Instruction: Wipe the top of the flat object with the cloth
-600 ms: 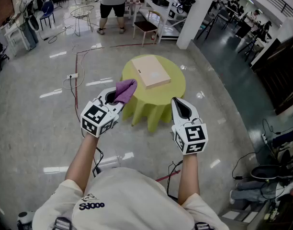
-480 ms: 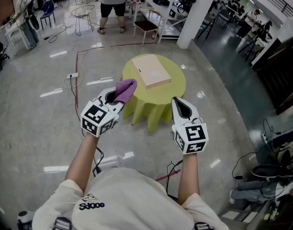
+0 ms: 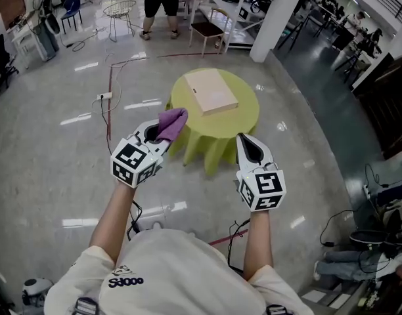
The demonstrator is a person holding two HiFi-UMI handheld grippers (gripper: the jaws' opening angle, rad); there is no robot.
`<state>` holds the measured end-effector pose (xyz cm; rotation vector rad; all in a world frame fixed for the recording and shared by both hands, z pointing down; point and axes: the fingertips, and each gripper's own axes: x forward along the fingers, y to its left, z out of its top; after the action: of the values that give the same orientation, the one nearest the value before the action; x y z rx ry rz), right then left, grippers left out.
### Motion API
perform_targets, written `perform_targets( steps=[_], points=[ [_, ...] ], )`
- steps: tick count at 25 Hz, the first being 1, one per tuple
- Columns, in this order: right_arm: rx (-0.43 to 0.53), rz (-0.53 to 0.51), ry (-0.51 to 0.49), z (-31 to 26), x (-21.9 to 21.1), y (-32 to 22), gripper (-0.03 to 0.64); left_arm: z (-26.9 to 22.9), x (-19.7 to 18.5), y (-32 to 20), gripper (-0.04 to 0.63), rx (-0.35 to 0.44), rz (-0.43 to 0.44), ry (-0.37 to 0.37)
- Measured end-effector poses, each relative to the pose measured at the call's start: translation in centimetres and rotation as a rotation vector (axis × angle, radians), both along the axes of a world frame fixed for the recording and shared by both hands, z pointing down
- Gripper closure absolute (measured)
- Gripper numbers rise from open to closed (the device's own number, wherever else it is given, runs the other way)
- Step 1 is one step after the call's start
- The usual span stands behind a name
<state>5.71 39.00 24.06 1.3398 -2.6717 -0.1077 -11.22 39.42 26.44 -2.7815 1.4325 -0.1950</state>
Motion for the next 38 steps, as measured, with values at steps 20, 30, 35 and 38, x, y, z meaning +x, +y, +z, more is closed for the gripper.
perform_targets(
  steps=[20,30,35,38],
  points=[
    [-0.042,-0.129,-0.052,2.1,5.6,-1.5,0.607,2.0,4.8,-1.1,0.531,-0.037,-0.093,-0.013],
    [-0.056,-0.111,-0.012,4.4,5.0,-8.4,0.607,4.7,3.4,-8.5,0.531,-0.062,-0.095,-0.007],
    [-0.064,-0.099,-0.001,4.5,3.4,-14.8,0.607,4.5,1.4,-14.9,0.531,-0.054,-0.095,-0.006],
    [-0.08,-0.105,-0.009,4.2,1.9,-19.0,0.607,4.3,0.1,-19.1,0.531,-0.061,-0.091,-0.003]
  ],
)
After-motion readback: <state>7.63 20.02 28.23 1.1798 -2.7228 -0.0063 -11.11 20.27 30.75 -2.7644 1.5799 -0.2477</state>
